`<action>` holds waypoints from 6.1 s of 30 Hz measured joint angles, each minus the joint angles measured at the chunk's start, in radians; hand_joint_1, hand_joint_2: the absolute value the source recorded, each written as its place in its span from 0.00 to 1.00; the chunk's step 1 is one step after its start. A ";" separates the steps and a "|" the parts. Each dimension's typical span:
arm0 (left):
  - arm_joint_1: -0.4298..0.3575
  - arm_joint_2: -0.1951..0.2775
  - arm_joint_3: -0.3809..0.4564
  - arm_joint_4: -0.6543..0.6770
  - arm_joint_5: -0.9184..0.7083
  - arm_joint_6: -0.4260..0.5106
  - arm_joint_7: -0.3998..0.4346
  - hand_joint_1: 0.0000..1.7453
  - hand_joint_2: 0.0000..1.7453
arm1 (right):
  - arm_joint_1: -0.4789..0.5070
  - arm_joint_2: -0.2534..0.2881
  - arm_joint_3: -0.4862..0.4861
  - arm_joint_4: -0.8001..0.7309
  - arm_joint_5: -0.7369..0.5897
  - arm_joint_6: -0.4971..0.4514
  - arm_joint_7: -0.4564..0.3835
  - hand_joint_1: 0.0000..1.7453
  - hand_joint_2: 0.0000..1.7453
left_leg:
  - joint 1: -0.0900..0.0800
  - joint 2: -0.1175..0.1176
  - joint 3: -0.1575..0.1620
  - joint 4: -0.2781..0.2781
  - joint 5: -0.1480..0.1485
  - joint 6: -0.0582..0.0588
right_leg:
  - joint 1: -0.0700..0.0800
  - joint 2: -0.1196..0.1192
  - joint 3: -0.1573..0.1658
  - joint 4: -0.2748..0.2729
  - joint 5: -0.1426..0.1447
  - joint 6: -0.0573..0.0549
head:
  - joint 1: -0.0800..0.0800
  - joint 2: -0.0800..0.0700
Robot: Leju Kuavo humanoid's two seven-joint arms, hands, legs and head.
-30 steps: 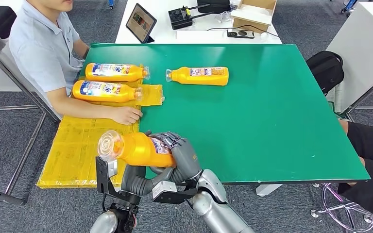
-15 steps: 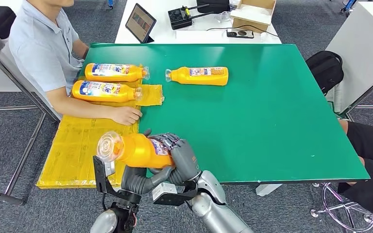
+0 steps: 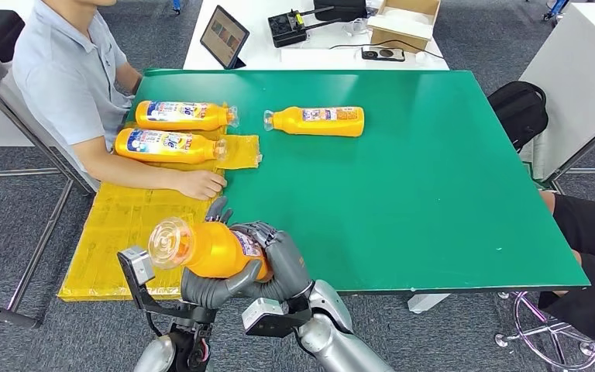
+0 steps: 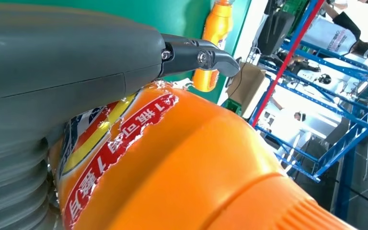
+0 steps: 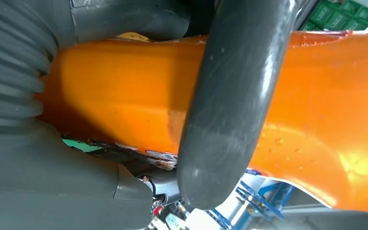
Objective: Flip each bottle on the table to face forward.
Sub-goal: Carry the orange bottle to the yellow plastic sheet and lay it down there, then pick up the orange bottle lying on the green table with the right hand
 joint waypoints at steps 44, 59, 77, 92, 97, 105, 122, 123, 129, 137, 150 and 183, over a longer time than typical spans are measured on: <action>-0.238 0.073 0.191 0.231 -0.191 0.253 0.059 1.00 1.00 | 0.227 -0.076 0.052 -0.142 0.136 -0.315 -0.018 0.00 0.00 | 0.001 -0.001 -0.001 0.000 0.001 -0.001 | 0.000 -0.001 0.000 0.000 0.000 0.000 | 0.000 0.000; -0.237 0.107 0.191 0.220 -0.818 0.392 0.098 1.00 1.00 | 0.308 -0.127 0.050 -0.215 0.098 -0.304 -0.009 0.00 0.00 | 0.001 -0.002 -0.001 0.000 0.001 -0.001 | 0.000 -0.002 0.000 0.001 0.000 0.000 | 0.000 0.000; -0.381 0.217 0.208 0.494 -1.614 0.270 0.324 1.00 1.00 | 0.443 -0.168 -0.051 -0.500 0.007 -0.214 -0.017 0.00 0.25 | 0.001 -0.001 -0.002 0.000 0.001 -0.001 | 0.001 -0.002 0.000 0.001 0.000 0.000 | 0.000 0.000; -0.577 0.211 0.253 0.881 -1.483 0.087 0.274 0.31 1.00 | 0.393 -0.160 -0.069 -0.464 -0.096 -0.100 -0.018 0.00 0.00 | 0.001 -0.003 0.009 -0.001 0.001 -0.002 | 0.001 -0.003 0.011 0.001 -0.001 -0.001 | 0.000 0.000; -0.599 0.204 0.280 0.929 -1.403 0.028 0.240 0.05 1.00 | 0.385 -0.160 -0.070 -0.450 -0.111 -0.095 -0.018 0.00 0.00 | 0.001 -0.002 0.014 -0.001 0.001 -0.002 | 0.001 -0.003 0.015 0.001 -0.001 -0.001 | 0.000 0.000; -0.611 0.204 0.342 0.943 -1.179 -0.184 0.084 0.00 1.00 | 0.367 -0.161 -0.069 -0.430 -0.166 -0.084 -0.018 0.00 0.00 | 0.000 -0.008 0.017 -0.001 0.001 -0.002 | 0.000 -0.007 0.021 0.001 -0.003 0.001 | 0.000 0.000; -0.338 0.115 0.367 0.482 -0.597 -0.120 -0.077 0.00 1.00 | 0.344 -0.192 -0.022 -0.414 -0.132 -0.299 -0.018 0.00 1.00 | 0.000 -0.005 0.008 0.000 0.002 -0.001 | 0.000 -0.007 0.011 0.001 -0.002 0.002 | 0.000 0.000; -0.314 0.103 0.367 0.428 -0.536 -0.087 -0.080 0.00 1.00 | 0.346 -0.194 -0.023 -0.413 -0.101 -0.305 -0.018 0.00 1.00 | 0.000 -0.005 0.007 0.000 0.002 -0.001 | 0.000 -0.007 0.010 0.001 -0.002 0.002 | 0.000 0.000; -0.188 0.061 0.365 0.152 -0.326 0.146 -0.113 0.00 1.00 | 0.369 -0.206 -0.114 -0.403 0.107 -0.296 0.039 0.00 1.00 | 0.000 -0.006 0.003 0.000 0.001 -0.001 | 0.000 -0.007 0.006 0.001 -0.003 0.002 | 0.000 0.000; -0.046 0.025 0.368 -0.002 -0.470 0.478 -0.092 0.00 1.00 | 0.368 -0.234 -0.390 -0.361 0.464 -0.227 0.282 0.00 1.00 | -0.001 -0.006 0.001 0.000 0.001 -0.001 | -0.001 -0.008 0.004 0.000 -0.003 0.002 | 0.000 0.000; -0.007 0.008 0.356 -0.026 -0.592 0.496 -0.086 0.00 1.00 | 0.268 -0.247 -0.565 -0.214 0.514 -0.121 0.362 0.00 1.00 | -0.001 -0.006 0.001 0.000 0.001 -0.001 | 0.000 -0.007 0.004 0.001 -0.002 0.002 | 0.000 0.000; -0.186 -0.005 0.369 0.274 -0.428 0.388 0.000 0.00 1.00 | -0.190 -0.127 -0.408 0.366 0.542 -0.024 0.385 0.00 1.00 | 0.000 -0.006 -0.001 0.000 0.003 0.000 | 0.000 -0.007 0.003 0.002 -0.002 0.002 | 0.000 0.000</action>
